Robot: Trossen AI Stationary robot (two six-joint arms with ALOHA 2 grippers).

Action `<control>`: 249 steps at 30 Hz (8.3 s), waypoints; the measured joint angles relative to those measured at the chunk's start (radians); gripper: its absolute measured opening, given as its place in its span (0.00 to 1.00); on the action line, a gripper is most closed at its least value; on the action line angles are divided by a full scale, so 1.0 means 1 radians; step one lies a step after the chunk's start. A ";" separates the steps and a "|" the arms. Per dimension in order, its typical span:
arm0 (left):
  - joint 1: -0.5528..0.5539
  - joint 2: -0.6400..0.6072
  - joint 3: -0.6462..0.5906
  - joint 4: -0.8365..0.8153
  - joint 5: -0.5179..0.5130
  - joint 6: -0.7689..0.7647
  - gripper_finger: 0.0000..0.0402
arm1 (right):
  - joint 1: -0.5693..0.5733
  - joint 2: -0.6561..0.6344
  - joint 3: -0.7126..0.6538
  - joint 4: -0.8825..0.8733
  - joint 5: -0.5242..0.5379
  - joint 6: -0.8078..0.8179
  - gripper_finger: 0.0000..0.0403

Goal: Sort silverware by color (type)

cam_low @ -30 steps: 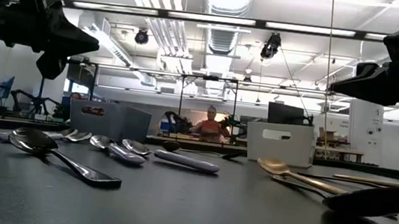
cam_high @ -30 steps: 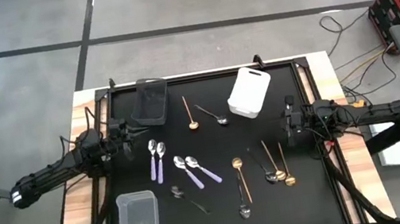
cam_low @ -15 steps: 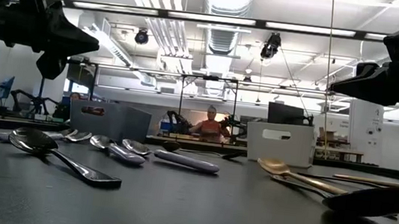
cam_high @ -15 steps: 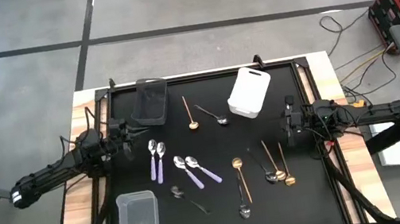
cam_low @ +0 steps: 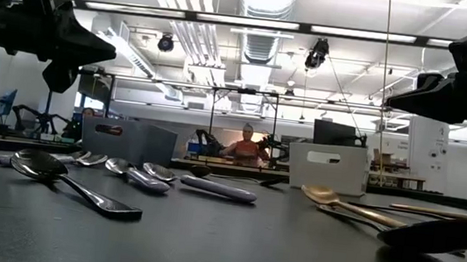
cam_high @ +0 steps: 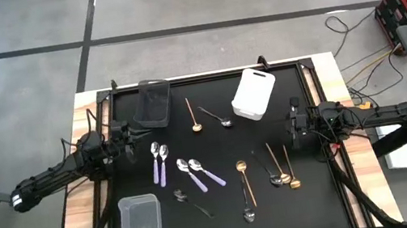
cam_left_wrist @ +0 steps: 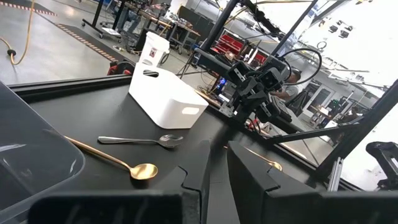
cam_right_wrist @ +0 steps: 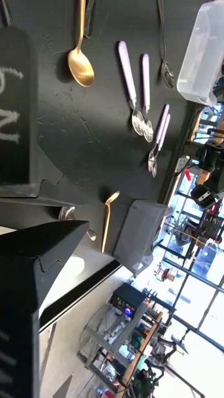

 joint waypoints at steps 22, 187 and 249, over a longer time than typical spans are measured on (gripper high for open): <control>-0.004 0.005 -0.001 0.496 0.191 0.020 0.10 | 0.000 0.011 0.000 0.218 0.015 0.542 0.09; -0.006 0.027 0.363 0.154 0.182 0.464 0.10 | 0.221 1.540 1.230 -1.068 -0.222 1.415 0.51; -0.006 0.027 0.363 0.153 0.181 0.471 0.10 | 0.222 1.555 1.228 -0.986 -0.165 1.579 0.02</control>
